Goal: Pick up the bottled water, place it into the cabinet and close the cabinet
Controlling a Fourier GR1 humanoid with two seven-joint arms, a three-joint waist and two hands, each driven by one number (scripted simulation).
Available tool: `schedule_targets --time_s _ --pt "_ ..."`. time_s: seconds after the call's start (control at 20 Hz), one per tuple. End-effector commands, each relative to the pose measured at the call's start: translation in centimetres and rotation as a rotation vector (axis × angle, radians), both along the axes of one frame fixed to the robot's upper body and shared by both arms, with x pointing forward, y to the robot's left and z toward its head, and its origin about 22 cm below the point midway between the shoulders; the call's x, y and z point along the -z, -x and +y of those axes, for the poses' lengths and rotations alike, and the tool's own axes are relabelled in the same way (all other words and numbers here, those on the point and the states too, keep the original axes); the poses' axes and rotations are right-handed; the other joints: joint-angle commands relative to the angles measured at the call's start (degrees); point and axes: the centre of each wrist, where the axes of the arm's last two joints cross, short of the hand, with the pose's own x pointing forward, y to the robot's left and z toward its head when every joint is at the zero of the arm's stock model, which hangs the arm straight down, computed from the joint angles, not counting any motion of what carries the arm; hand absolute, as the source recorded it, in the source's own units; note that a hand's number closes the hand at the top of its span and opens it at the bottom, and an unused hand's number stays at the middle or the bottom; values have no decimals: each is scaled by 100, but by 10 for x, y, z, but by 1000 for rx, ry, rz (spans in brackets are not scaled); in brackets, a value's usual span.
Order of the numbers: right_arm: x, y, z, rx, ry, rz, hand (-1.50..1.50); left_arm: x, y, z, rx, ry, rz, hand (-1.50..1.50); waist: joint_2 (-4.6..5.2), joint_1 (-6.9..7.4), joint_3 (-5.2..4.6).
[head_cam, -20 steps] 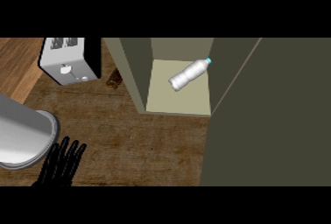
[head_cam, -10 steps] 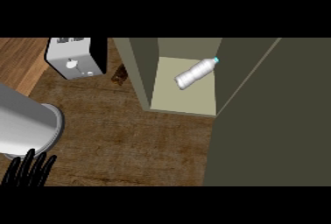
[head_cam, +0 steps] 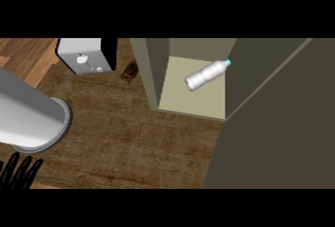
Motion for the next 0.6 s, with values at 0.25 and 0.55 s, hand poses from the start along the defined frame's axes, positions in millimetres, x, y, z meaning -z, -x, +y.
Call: schedule_targets --time_s 0.25,0.55 --pt "7 -14 30 -60 63 88 150 -12 -11 17 23 -13 -36 -150 99 59 0" --pt "11 -23 31 -6 26 138 150 -17 -13 20 16 -14 -40 -150 168 110 0"
